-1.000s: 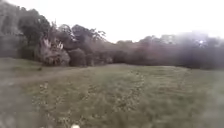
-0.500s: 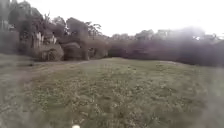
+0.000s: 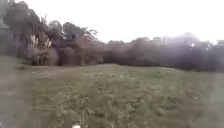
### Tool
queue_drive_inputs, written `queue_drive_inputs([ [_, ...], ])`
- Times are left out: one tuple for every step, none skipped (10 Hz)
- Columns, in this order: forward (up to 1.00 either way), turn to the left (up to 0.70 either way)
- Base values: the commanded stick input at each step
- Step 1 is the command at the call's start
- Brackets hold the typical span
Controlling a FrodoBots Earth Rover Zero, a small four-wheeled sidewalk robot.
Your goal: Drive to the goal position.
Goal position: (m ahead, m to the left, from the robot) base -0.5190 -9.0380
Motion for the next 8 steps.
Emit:
queue_drive_inputs([
  [0.03,-0.62],
  [0.04,-0.61],
  [0.04,-0.61],
  [0.04,-0.23],
  [0.22,0.00],
  [0.66,0.00],
  [0.70,0.00],
  [0.70,0.00],
])
